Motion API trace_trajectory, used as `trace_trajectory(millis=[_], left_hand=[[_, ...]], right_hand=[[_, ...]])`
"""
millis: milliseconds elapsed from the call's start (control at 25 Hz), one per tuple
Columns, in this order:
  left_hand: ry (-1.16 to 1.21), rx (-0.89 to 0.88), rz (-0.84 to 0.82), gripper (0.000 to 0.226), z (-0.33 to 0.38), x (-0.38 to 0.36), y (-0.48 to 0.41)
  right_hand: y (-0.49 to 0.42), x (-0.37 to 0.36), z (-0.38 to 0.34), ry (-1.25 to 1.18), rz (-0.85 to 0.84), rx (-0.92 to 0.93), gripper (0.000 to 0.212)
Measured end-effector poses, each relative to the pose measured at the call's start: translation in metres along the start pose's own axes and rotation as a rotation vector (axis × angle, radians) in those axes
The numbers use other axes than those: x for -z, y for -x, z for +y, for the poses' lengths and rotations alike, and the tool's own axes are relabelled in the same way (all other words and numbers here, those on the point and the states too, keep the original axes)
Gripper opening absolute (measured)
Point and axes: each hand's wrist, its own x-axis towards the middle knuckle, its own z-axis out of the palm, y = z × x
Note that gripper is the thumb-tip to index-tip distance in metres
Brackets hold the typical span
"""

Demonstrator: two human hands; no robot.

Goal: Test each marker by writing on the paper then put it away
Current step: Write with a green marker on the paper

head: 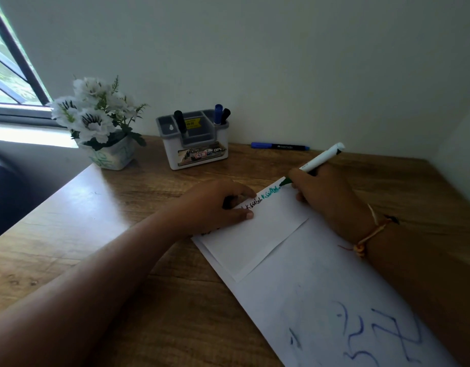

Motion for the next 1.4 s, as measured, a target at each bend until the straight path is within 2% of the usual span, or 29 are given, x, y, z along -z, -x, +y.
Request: trace_trajectory(millis=[160, 280, 560, 760, 1000, 1160, 1240, 1400], left_hand=[[0.173, 0.093, 0.138, 0.051, 0.001, 0.0, 0.005], [0.355, 0.094, 0.253, 0.058, 0.002, 0.003, 0.008], [0.358, 0.038, 0.399, 0.064, 0.007, 0.008, 0.012], [0.358, 0.02, 0.429, 0.07, 0.009, 0.01, 0.012], [0.32, 0.042, 0.413, 0.072, 0.013, 0.012, 0.014], [0.25, 0.002, 0.383, 0.066, 0.015, 0.013, 0.015], [0.22, -0.009, 0.382, 0.06, 0.014, 0.013, 0.016], [0.198, -0.033, 0.374, 0.049, 0.01, 0.01, 0.013]], right_hand=[[-0.007, 0.005, 0.0, -0.293, 0.003, -0.098, 0.013], [-0.005, 0.008, -0.007, -0.34, -0.029, -0.009, 0.008], [0.021, 0.003, -0.039, -0.602, -0.324, 0.164, 0.008], [0.029, -0.004, -0.043, -0.565, -0.319, 0.191, 0.001], [0.027, -0.005, -0.036, -0.427, -0.299, 0.224, 0.006], [0.03, -0.009, -0.031, -0.316, -0.301, 0.263, 0.003], [0.028, -0.011, -0.029, -0.34, -0.311, 0.21, 0.002], [0.023, -0.011, -0.026, -0.462, -0.282, 0.1, 0.015]])
